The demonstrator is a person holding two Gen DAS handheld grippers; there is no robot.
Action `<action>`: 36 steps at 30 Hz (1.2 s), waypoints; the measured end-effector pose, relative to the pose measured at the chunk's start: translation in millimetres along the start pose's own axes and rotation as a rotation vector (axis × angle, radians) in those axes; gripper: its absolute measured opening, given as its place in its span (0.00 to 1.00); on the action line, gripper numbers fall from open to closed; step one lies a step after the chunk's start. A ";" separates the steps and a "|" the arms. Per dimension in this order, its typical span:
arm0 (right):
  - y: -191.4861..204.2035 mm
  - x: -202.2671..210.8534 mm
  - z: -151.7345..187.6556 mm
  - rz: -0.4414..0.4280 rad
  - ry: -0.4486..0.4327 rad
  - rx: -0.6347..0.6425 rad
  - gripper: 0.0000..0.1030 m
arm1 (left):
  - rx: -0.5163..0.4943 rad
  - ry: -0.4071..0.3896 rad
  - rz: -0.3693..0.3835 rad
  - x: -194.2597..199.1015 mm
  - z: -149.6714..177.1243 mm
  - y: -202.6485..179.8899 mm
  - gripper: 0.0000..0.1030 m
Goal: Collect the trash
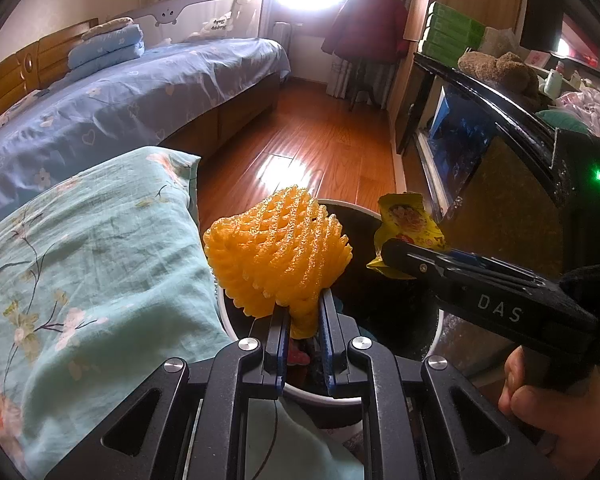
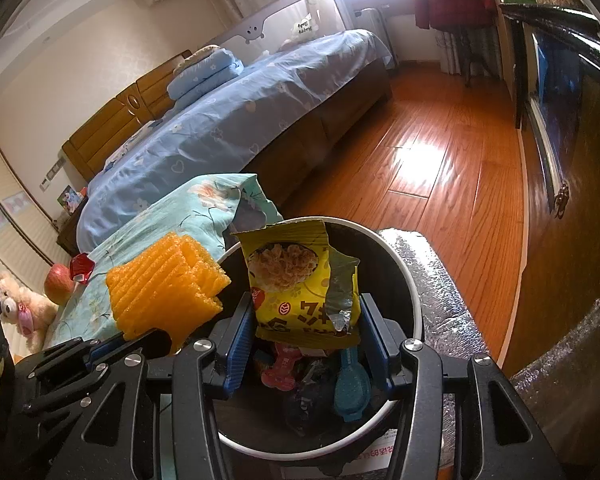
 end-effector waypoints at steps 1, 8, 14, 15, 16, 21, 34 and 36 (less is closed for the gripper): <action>-0.8 -0.9 0.6 0.000 0.002 0.001 0.49 | 0.000 0.000 0.000 0.0 0.1 0.1 0.12; -0.8 -2.4 0.3 0.001 0.006 0.002 0.49 | -0.002 0.002 -0.001 0.3 0.1 -0.3 0.12; -1.1 -2.4 0.5 0.002 0.007 0.002 0.50 | -0.003 0.004 0.002 0.1 -0.2 -0.2 0.12; -0.5 -2.4 -0.3 0.002 0.007 0.001 0.50 | -0.004 0.005 0.002 0.1 -0.3 -0.5 0.12; -1.3 -2.3 0.7 0.002 0.007 0.000 0.50 | -0.004 0.005 0.004 0.2 -0.2 -0.5 0.12; -1.5 -4.5 1.0 -0.006 0.017 -0.018 0.53 | -0.008 0.011 0.004 -0.7 -0.6 -0.2 0.18; 6.9 8.7 6.3 -0.015 0.011 -0.027 0.65 | 0.073 -0.054 -0.021 45.8 18.6 24.4 0.45; 12.2 13.4 7.1 -0.014 0.000 -0.019 0.65 | 0.094 -0.071 -0.022 58.4 24.7 29.8 0.47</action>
Point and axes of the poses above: each gripper's, at about its wrist camera, not at the fingertips, and x roughly against the way its jaws point, y to its left, z to its underside, the point moved 8 cm from there along -x, roughly the way its jaws point, and after that the axes turned 5 degrees about z, right-handed, at the moved point
